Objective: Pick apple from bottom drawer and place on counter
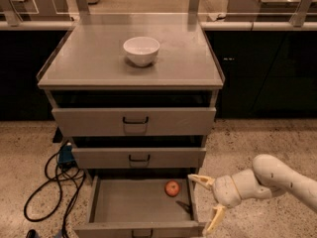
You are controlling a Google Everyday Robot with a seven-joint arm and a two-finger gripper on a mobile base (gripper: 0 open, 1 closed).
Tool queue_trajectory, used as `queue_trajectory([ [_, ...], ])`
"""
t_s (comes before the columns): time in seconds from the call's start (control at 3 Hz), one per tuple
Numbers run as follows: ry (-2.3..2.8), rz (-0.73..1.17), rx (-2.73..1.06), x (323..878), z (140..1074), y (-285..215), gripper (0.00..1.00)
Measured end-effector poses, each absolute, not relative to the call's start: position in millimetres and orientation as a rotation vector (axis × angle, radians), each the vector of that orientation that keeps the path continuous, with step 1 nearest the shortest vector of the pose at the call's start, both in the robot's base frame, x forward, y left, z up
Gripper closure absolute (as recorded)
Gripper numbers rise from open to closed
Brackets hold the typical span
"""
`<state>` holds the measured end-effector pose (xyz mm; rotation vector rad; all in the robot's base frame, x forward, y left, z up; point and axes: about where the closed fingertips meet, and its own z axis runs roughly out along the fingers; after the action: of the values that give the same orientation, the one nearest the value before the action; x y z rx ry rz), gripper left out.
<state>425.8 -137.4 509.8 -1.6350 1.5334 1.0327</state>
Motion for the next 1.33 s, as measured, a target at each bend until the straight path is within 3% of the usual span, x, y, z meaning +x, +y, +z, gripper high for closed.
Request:
queue_trajectory([
  [0.33, 1.589, 0.954, -1.607, 440.0, 506.4, -139.1, 0.00],
  [0.67, 1.330, 1.071, -1.552, 465.1, 515.3, -94.2, 0.00],
  [1.0, 1.081, 1.331, -1.413, 448.2, 503.9, -53.2, 0.00],
  [1.33, 1.059, 1.460, -1.317, 438.1, 483.7, -43.2, 0.00],
])
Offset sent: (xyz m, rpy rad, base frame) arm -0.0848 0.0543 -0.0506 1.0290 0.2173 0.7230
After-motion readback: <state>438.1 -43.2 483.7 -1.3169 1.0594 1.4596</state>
